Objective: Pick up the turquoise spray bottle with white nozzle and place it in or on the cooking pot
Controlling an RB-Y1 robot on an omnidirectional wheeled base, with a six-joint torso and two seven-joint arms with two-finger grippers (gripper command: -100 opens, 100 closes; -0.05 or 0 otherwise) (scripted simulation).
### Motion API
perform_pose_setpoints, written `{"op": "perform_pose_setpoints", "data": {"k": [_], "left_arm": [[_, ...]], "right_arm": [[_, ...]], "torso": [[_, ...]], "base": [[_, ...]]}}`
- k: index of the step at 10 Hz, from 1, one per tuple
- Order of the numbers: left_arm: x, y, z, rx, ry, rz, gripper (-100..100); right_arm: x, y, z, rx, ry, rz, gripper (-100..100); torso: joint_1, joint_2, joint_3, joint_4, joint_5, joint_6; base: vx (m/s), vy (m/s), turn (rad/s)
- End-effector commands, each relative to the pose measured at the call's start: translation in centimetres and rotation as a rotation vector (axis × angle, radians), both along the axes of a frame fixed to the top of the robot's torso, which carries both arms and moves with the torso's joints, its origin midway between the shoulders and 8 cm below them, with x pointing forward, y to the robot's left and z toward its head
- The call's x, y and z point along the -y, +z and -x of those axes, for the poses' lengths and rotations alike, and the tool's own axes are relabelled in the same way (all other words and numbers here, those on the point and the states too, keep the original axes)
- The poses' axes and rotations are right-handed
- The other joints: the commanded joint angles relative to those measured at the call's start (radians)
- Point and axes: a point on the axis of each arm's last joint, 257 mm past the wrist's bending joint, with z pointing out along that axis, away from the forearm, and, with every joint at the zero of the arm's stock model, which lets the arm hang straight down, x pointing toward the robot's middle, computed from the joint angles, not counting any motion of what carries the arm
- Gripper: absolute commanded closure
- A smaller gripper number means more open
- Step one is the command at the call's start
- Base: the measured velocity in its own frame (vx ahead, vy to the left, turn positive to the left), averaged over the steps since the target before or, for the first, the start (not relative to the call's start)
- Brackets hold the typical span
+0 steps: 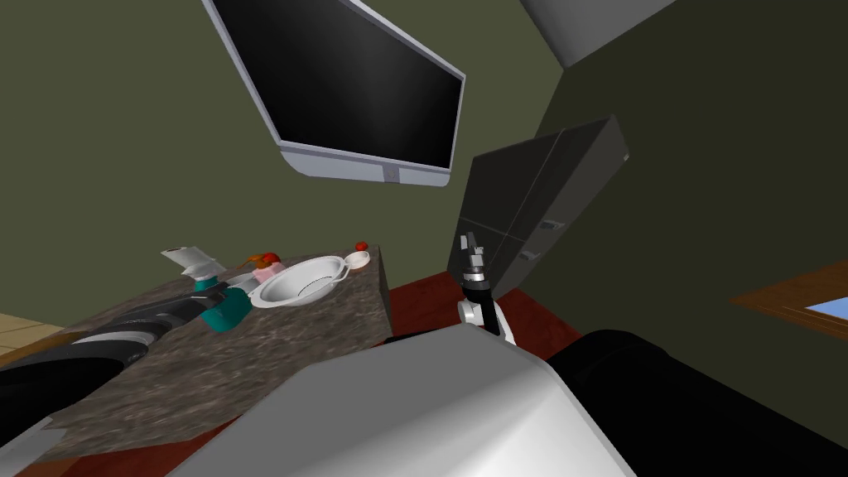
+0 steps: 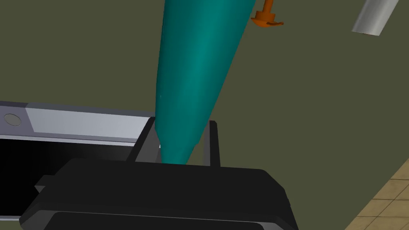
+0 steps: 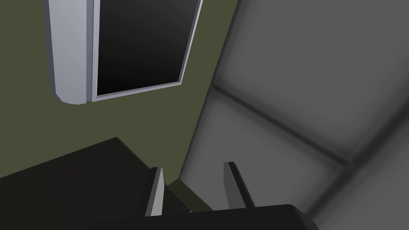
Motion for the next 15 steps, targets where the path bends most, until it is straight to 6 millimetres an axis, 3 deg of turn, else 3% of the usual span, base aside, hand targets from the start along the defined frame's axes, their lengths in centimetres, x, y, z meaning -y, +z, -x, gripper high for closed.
{"op": "perform_pose_setpoints", "data": {"k": [1, 2, 6, 7, 8, 12, 13, 14, 15], "left_arm": [[0.0, 0.0, 0.0, 0.0, 0.0, 0.0, 100], [0.1, 0.0, -0.1, 0.001, -0.001, 0.0, -100], [0.1, 0.0, -0.1, 0.001, -0.001, 0.0, -100], [0.1, 0.0, -0.1, 0.001, -0.001, 0.0, 0], [0.3, 2.1, -0.7, 0.034, -0.007, 0.01, -100], [1.2, 6.3, -2.0, 0.097, -0.024, 0.032, -100], [1.2, 5.3, -1.7, 0.086, -0.021, 0.027, -100], [1.2, 5.4, -1.7, 0.088, -0.02, 0.028, 0], [1.2, 5.4, -1.7, 0.087, -0.02, 0.028, 0]], "right_arm": [[0.0, 0.0, 0.0, 0.0, 0.0, 0.0, 0], [0.0, 0.0, 0.0, 0.0, 0.0, 0.0, 0], [0.0, 0.0, 0.0, 0.0, 0.0, 0.0, 0], [0.0, 0.0, 0.0, 0.0, 0.0, 0.0, 0], [0.0, 0.0, 0.0, 0.0, 0.0, 0.0, 0], [0.0, 0.0, 0.0, 0.0, 0.0, 0.0, 0], [0.0, 0.0, 0.0, 0.0, 0.0, 0.0, 0], [0.0, 0.0, 0.0, 0.0, 0.0, 0.0, 0], [0.0, 0.0, 0.0, 0.0, 0.0, 0.0, 0]], "torso": [[0.0, 0.0, 0.0, 0.0, 0.0, 0.0], [-0.001, -0.001, -0.001, -0.001, 0.0, 0.0], [-0.001, 0.004, 0.002, 0.001, 0.0, 0.0], [-0.001, 0.004, 0.002, 0.001, 0.0, 0.0], [-0.001, 0.004, 0.002, 0.001, 0.0, 0.0], [0.001, 0.013, 0.007, 0.003, 0.001, -0.001], [0.0, 0.012, 0.007, 0.003, 0.0, -0.001], [-0.001, 0.009, 0.005, 0.002, 0.0, 0.0], [-0.001, 0.006, 0.003, 0.001, 0.0, 0.0]], "base": [[0.076, 0.006, -0.012], [0.007, 0.002, -0.001], [0.0, 0.0, 0.0], [0.0, 0.0, 0.0], [-0.102, 0.027, 0.223], [-0.137, 0.055, 0.11], [-0.049, 0.011, 0.029], [-0.009, 0.002, -0.005], [0.0, 0.0, 0.0]]}}
